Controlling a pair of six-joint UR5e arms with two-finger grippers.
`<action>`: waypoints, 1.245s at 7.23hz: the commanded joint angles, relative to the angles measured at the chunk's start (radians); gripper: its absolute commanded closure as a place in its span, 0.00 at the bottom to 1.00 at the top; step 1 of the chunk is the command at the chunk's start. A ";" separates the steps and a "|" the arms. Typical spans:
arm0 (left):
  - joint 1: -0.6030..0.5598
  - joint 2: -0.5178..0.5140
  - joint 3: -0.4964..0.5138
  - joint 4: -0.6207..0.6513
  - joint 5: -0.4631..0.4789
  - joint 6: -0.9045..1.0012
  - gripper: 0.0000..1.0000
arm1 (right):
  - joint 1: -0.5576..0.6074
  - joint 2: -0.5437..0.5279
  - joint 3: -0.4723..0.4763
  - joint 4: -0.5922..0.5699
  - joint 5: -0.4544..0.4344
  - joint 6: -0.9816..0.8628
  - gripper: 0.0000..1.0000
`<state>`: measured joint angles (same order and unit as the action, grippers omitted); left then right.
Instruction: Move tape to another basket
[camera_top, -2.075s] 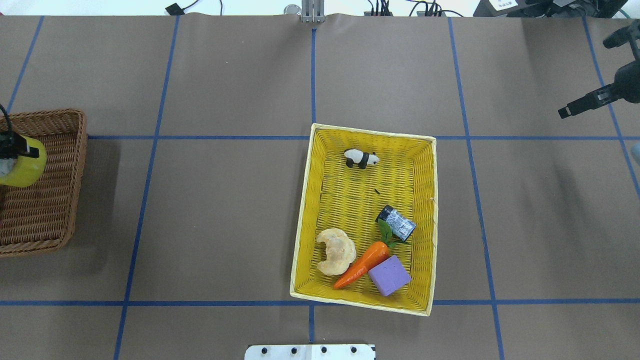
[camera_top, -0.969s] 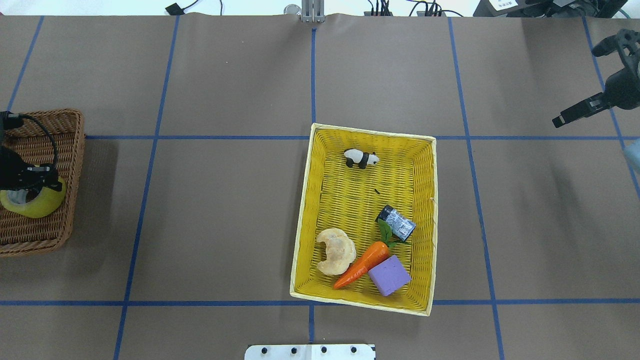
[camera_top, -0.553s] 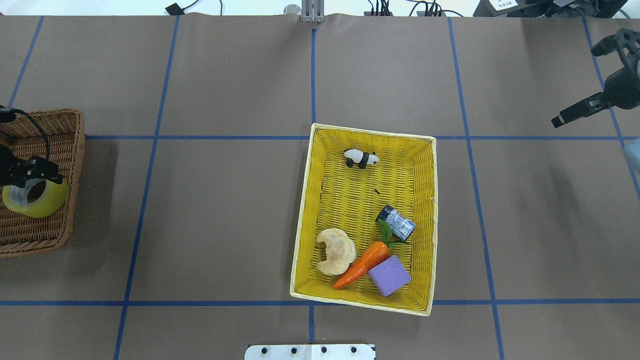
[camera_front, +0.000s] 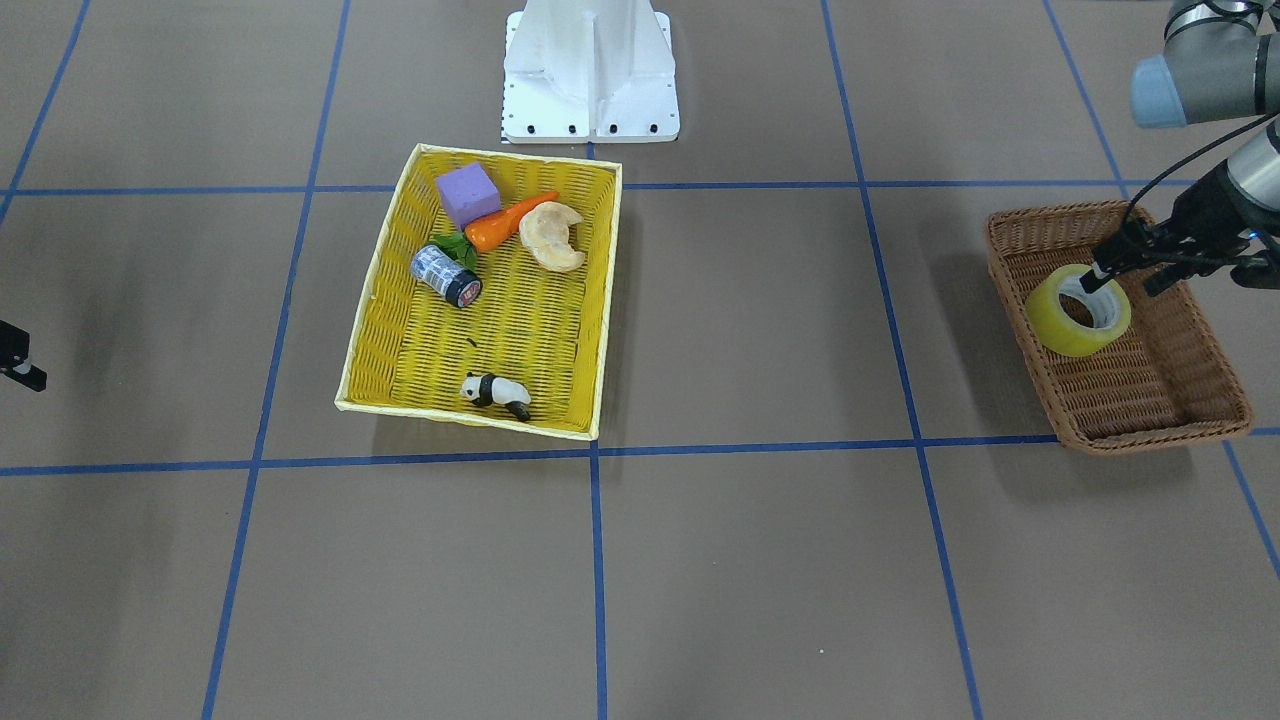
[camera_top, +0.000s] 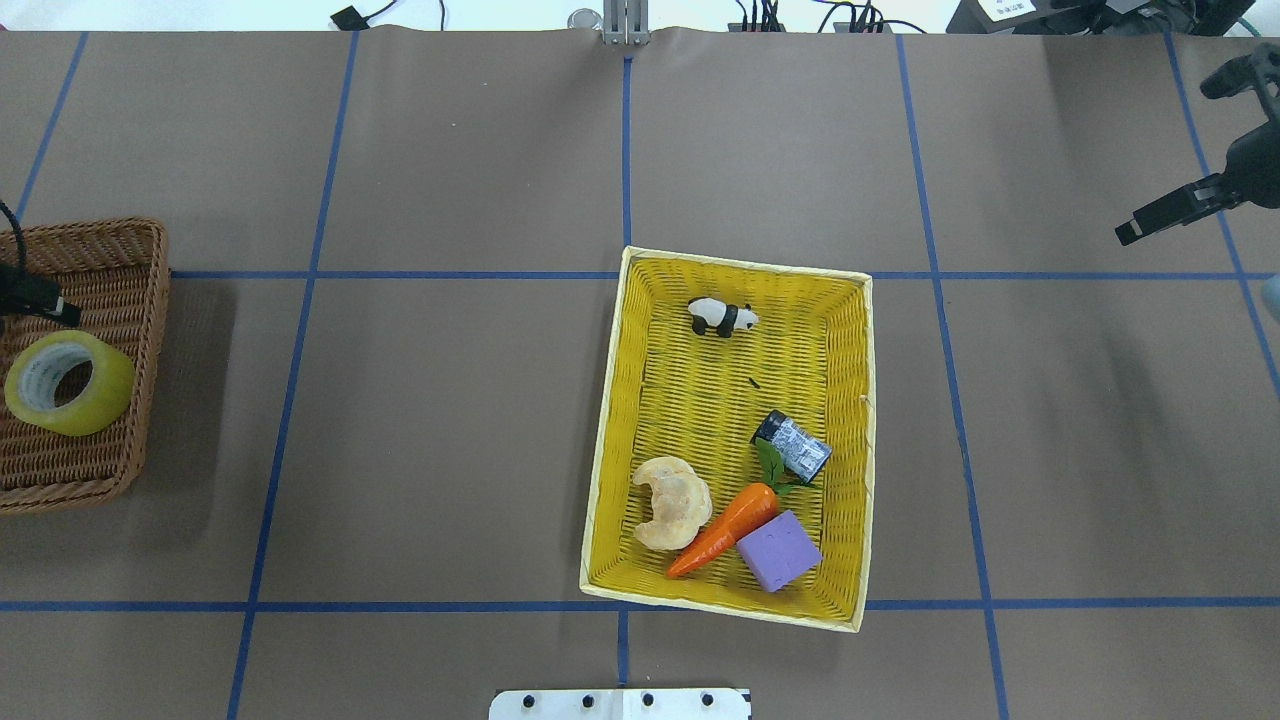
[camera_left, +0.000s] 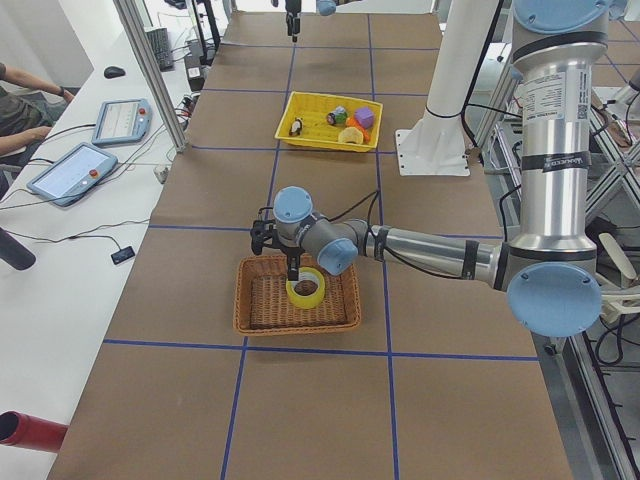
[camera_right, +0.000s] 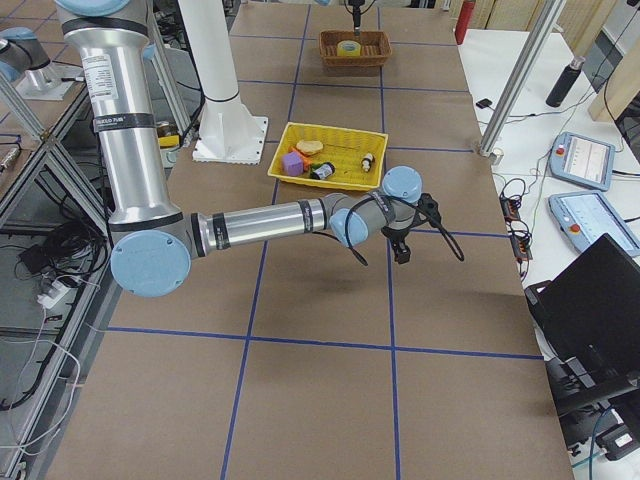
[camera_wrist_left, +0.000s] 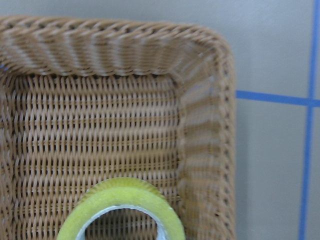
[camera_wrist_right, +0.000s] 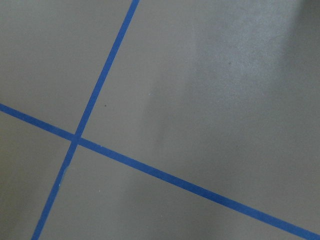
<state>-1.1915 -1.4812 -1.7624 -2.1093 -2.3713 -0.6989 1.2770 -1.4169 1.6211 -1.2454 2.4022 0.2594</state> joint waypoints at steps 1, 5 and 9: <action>-0.087 0.032 -0.032 0.012 0.026 0.253 0.02 | 0.074 -0.004 0.126 -0.250 -0.004 -0.131 0.00; -0.275 0.004 -0.031 0.355 0.030 0.674 0.02 | 0.196 -0.163 0.154 -0.345 -0.050 -0.362 0.00; -0.275 -0.008 -0.008 0.403 0.030 0.671 0.02 | 0.159 -0.159 0.166 -0.422 -0.098 -0.387 0.00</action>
<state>-1.4658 -1.4897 -1.7763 -1.7093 -2.3407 -0.0281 1.4373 -1.5765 1.7797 -1.6544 2.3114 -0.1199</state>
